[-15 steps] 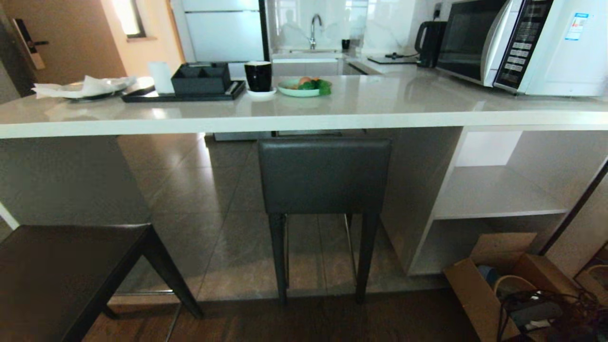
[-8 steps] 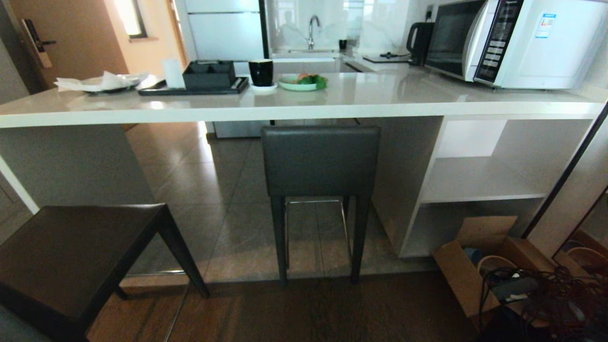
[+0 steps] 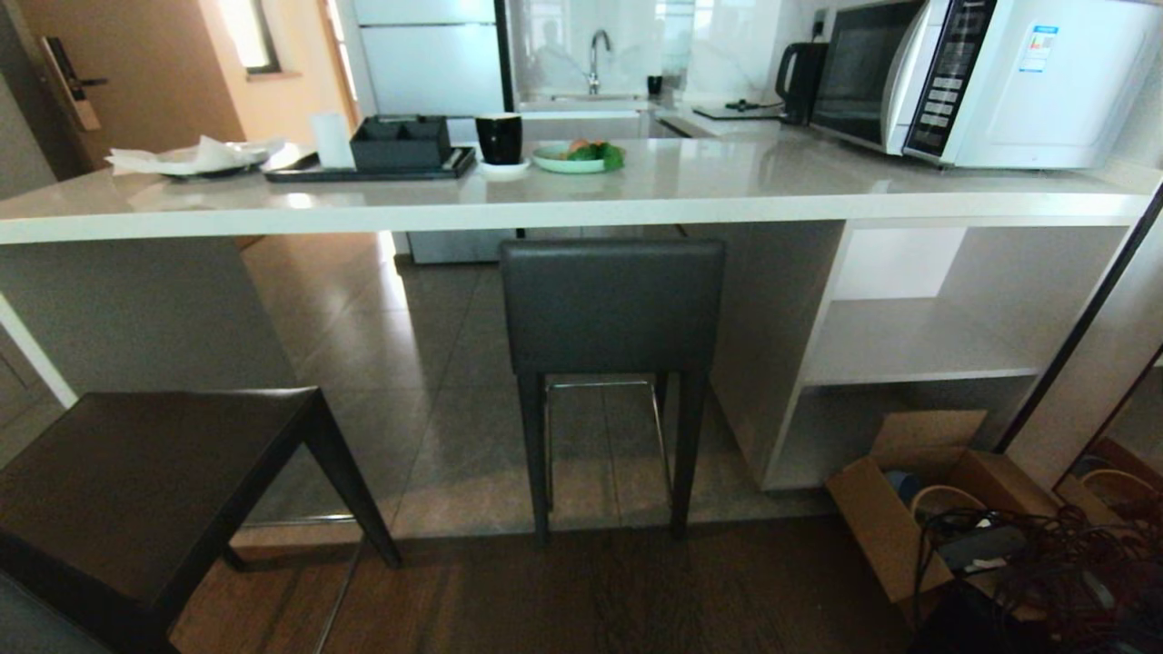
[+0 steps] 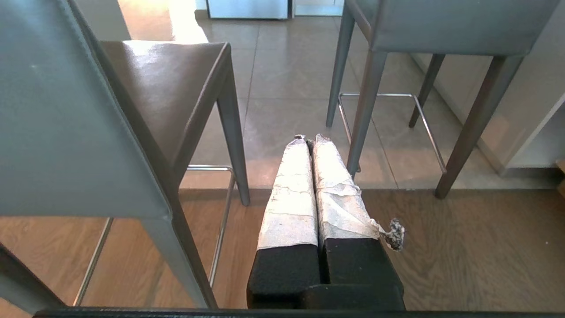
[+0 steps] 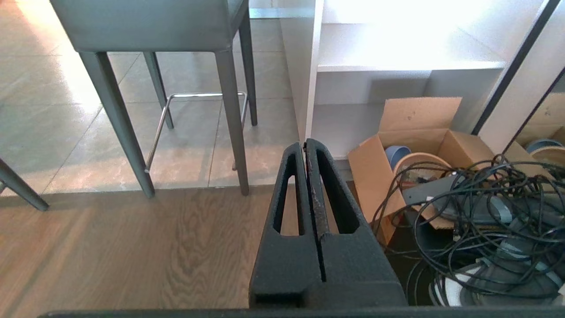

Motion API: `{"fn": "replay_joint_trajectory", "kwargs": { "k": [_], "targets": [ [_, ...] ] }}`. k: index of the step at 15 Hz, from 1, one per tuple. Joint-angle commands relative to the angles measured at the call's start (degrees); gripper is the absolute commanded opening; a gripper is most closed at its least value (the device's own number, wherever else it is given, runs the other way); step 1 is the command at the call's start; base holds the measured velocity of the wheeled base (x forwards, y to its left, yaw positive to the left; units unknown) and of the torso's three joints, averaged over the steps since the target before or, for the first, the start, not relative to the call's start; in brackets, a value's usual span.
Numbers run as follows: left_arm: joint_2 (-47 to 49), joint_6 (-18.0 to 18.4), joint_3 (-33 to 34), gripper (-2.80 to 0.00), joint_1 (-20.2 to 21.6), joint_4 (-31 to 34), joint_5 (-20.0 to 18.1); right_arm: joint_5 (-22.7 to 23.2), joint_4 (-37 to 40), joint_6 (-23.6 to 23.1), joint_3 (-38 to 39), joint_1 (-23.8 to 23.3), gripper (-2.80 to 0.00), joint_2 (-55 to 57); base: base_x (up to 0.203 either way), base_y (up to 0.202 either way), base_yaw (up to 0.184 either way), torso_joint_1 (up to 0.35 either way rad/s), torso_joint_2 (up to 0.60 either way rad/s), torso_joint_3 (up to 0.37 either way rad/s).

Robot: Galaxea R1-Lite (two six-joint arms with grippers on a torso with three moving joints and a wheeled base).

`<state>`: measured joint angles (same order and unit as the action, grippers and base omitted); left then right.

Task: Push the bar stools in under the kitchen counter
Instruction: Push the gray chair back under the dining table

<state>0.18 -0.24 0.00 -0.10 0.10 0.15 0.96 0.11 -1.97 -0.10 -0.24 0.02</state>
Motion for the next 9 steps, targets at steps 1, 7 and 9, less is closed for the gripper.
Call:
{"fn": "replay_joint_trajectory", "kwargs": {
  "k": [1, 7, 9],
  "targets": [
    [0.08, -0.02, 0.00, -2.80, 0.01, -0.01, 0.02, 0.05, -0.02, -0.05, 0.01, -0.02, -2.80, -0.02, 0.000, 0.000, 0.000, 0.000, 0.00, 0.000],
    [0.08, -0.02, 0.00, -2.80, 0.01, -0.01, 0.02, 0.00, -0.02, 0.04, 0.01, 0.07, -2.80, -0.02, 0.002, 0.167, 0.001, 0.003, 0.00, 0.001],
    [0.08, -0.02, 0.00, -2.80, 0.01, -0.01, 0.02, 0.00, -0.02, 0.13, 0.01, 0.03, -2.80, -0.02, 0.000, 0.196, 0.000, 0.002, 0.00, 0.000]
  ]
}}
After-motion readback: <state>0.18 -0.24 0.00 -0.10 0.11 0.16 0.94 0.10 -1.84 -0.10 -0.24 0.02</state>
